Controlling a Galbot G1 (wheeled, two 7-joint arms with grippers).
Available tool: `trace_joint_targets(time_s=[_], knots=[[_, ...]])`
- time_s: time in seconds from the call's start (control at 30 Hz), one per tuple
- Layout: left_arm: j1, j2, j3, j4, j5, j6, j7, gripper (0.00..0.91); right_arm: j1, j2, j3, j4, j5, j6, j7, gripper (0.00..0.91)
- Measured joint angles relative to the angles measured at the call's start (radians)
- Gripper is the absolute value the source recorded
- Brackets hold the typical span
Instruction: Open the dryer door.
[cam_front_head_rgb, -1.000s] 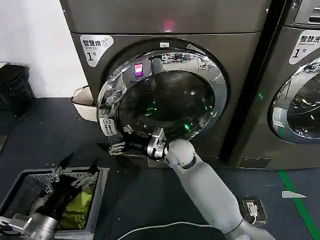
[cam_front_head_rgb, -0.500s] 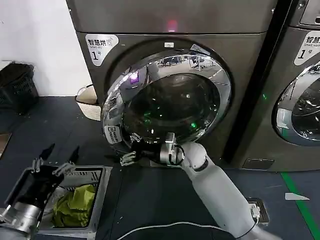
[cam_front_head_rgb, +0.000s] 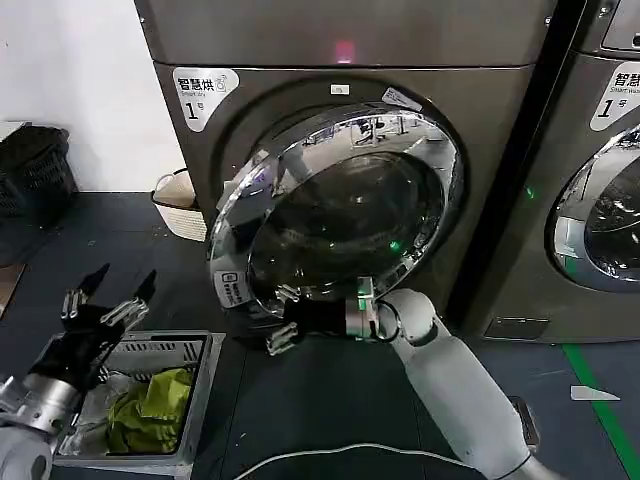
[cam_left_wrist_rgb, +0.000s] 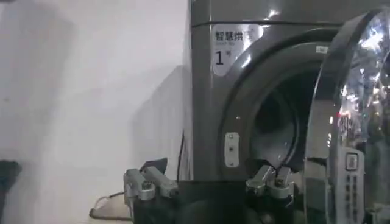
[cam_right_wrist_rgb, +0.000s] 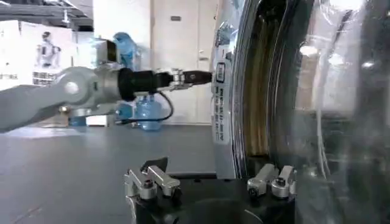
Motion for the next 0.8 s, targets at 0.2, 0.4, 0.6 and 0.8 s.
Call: trace_joint_targets(time_s=[0.2,0.4,0.6,0.8], knots=[[-0.033,0.032,0.017,0.009,-0.015,0.015,0.000,0.907,-0.007,-0.024,0.024,0.000,0.016,0.021,-0.079,0.907],[-0.052,0.051,0.033,0.010,-0.028,0.024,-0.006,0.907,-0.025,-0.056,0.038,0.012,0.032,0.038,-0.146,0.907],[-0.067,0.066,0.047,0.013,-0.036,0.029,-0.007,0.907,-0.049,-0.096,0.054,0.034,0.043,0.048,-0.227,0.907],[-0.083,0.084,0.072,0.019,-0.052,0.037,0.001,0.907,-0.074,-0.140,0.083,0.059,0.070,0.055,-0.282,0.907]])
